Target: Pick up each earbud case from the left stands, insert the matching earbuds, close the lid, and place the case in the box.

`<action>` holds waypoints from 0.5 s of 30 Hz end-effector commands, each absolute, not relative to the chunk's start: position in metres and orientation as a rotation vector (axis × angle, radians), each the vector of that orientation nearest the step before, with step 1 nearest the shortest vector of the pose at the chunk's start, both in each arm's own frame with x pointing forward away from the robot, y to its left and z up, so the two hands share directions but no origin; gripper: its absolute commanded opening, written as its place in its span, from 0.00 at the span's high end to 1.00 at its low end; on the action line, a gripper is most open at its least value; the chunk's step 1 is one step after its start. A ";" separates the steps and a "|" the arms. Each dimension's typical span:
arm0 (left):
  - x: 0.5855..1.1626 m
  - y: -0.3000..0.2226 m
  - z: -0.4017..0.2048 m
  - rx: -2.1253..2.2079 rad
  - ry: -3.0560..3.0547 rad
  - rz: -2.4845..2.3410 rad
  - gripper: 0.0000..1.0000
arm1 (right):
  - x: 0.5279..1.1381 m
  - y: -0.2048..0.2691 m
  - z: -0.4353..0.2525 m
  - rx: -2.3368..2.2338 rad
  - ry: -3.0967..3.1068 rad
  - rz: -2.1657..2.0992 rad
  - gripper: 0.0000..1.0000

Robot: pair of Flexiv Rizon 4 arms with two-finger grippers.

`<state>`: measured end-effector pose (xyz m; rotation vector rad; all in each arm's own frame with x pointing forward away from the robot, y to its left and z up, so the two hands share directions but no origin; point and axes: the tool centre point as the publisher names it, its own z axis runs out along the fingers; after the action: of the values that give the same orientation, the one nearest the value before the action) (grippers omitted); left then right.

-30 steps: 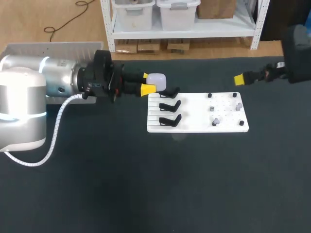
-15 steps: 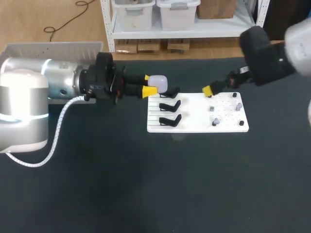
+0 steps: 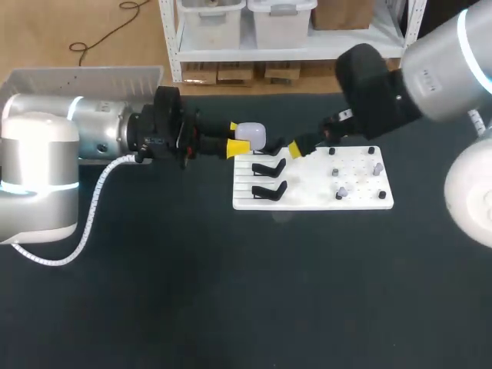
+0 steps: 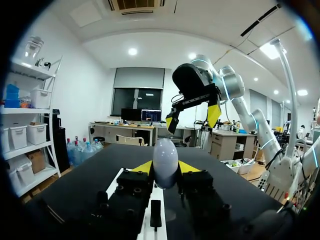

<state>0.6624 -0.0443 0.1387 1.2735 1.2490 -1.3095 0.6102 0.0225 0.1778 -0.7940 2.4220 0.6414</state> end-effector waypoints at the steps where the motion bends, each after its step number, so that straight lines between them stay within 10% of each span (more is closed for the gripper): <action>1: 0.661 -0.044 0.138 1.270 1.250 -1.305 1.00 | 0.613 0.040 0.176 -0.802 2.434 0.623 0.00; 15: 0.661 -0.044 0.138 1.270 1.250 -1.305 1.00 | 0.631 0.073 0.164 -0.854 2.457 0.644 0.00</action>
<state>0.6624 -0.0444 0.1387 1.2733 1.2494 -1.3093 0.6217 0.0665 0.1662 -0.8445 2.4474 0.6353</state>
